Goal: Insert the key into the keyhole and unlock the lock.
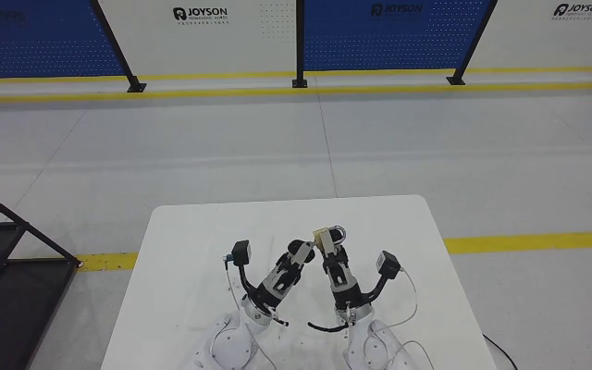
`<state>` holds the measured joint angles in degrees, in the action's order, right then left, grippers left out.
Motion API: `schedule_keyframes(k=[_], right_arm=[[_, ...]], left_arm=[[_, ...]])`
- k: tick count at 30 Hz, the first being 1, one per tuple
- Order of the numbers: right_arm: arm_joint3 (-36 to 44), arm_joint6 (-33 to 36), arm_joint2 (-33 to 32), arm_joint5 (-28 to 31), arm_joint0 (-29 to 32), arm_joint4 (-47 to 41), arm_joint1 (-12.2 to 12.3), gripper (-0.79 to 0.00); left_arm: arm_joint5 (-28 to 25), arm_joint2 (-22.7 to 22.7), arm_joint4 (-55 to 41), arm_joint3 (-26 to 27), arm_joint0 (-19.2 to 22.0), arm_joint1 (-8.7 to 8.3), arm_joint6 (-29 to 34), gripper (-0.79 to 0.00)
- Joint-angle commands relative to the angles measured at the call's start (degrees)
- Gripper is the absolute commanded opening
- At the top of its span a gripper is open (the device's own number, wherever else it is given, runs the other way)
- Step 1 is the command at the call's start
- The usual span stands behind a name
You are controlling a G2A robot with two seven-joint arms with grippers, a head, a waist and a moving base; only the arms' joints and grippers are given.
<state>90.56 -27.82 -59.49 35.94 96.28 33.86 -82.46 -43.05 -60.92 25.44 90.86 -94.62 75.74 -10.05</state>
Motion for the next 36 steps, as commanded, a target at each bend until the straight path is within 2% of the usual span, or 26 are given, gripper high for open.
schedule_keyframes(k=[1, 8, 28, 36], right_arm=[[0.0, 0.0, 0.1, -0.1, 0.0, 0.3, 0.0, -0.785], [0.0, 0.1, 0.1, -0.1, 0.1, 0.6, 0.0, -0.785], [0.1, 0.6, 0.0, -0.7, 0.2, 0.2, 0.0, -0.785], [0.1, 0.9, 0.1, -1.2, 0.2, 1.0, 0.0, -0.785]], left_arm=[[0.0, 0.0, 0.4, 0.0, 0.0, 0.02, -0.2, -0.785], [0.3, -0.1, 2.5, 0.0, 0.1, 0.09, -1.7, -0.785], [3.5, 0.9, 21.4, -2.0, 0.1, 1.0, -17.5, -0.785], [4.9, 1.8, 23.9, -2.7, 0.5, 1.25, -19.8, -0.785]])
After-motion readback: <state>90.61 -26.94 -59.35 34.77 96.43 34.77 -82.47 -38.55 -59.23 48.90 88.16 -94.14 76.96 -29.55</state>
